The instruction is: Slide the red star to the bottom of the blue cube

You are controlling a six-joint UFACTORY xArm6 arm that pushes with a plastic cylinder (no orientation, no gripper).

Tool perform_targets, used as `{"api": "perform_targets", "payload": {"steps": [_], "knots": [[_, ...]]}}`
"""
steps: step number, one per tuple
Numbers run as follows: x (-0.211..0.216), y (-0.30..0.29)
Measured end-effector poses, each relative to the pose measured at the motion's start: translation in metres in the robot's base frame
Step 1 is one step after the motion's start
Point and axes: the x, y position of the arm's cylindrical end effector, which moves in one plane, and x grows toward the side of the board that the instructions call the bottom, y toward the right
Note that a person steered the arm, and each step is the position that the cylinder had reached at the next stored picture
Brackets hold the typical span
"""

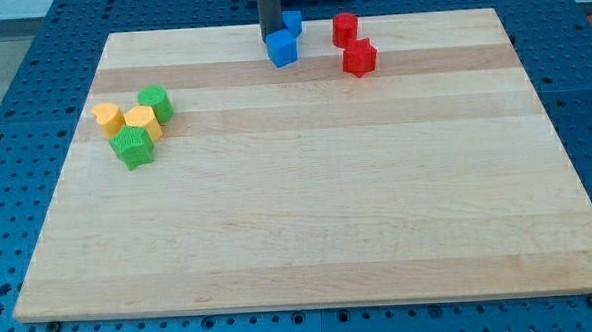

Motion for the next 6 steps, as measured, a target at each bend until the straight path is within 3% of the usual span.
{"api": "perform_targets", "payload": {"steps": [1, 2, 3, 5, 6], "knots": [[0.026, 0.005], [0.049, -0.045], [0.113, -0.043], [0.119, 0.145], [0.07, 0.247]]}}
